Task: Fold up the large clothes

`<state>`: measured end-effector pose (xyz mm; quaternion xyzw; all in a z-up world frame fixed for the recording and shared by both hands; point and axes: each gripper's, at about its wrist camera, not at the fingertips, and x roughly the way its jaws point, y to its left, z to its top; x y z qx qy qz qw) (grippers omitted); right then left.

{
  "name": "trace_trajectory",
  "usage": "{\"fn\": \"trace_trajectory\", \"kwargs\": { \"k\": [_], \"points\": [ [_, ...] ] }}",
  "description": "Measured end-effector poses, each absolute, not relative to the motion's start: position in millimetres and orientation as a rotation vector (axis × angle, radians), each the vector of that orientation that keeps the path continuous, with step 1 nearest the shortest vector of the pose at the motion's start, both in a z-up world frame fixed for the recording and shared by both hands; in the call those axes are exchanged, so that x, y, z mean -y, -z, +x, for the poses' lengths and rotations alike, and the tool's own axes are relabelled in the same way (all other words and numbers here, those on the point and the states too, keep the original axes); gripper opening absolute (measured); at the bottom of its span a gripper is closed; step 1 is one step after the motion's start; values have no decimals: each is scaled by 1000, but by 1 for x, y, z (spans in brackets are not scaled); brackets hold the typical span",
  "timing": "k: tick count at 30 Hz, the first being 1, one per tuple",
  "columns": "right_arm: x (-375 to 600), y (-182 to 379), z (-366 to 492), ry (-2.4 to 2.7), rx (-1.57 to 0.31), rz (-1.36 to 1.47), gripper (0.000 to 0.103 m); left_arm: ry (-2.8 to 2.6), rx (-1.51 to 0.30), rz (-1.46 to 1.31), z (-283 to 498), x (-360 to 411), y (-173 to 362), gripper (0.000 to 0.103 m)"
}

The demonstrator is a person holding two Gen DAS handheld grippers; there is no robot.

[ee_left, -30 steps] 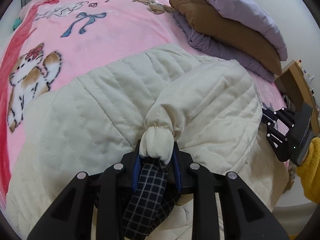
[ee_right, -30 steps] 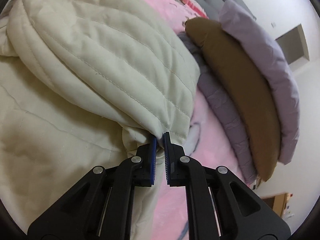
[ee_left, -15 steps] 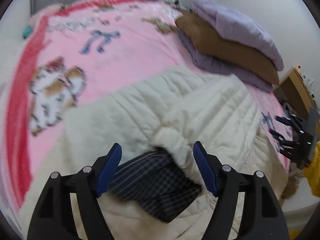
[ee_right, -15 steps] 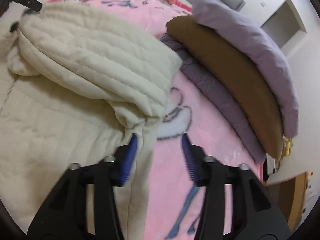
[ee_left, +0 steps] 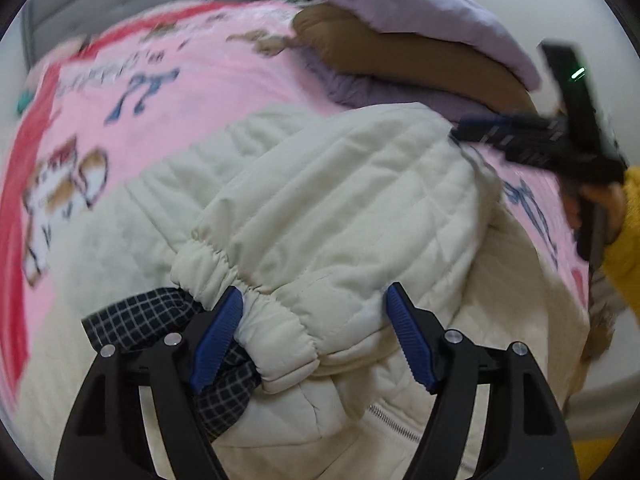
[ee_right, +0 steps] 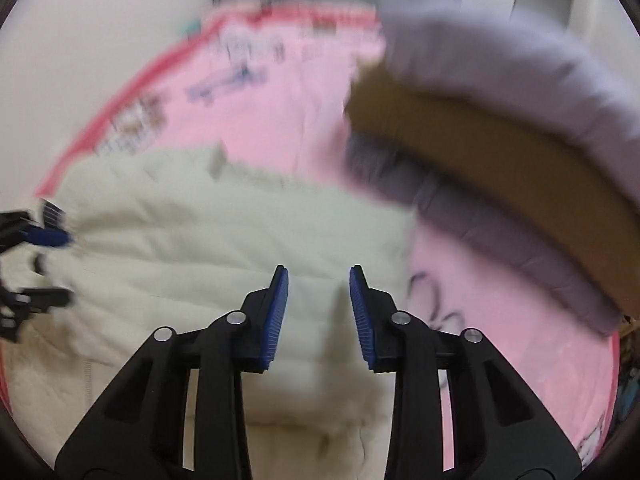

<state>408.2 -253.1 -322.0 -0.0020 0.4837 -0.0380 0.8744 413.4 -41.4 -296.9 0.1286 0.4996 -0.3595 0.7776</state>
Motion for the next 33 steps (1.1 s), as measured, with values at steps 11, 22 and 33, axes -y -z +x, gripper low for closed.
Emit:
{"fn": "trace_trajectory", "kwargs": {
  "k": [11, 22, 33],
  "points": [
    [261, 388, 419, 209, -1153, -63, 65, 753, -1094, 265, 415, 46, 312, 73],
    [230, 294, 359, 31, -917, -26, 71, 582, -887, 53, 363, -40, 258, 79],
    [43, 249, 360, -329, -871, 57, 83, -85, -805, -521, 262, -254, 252, 87]
  ]
}}
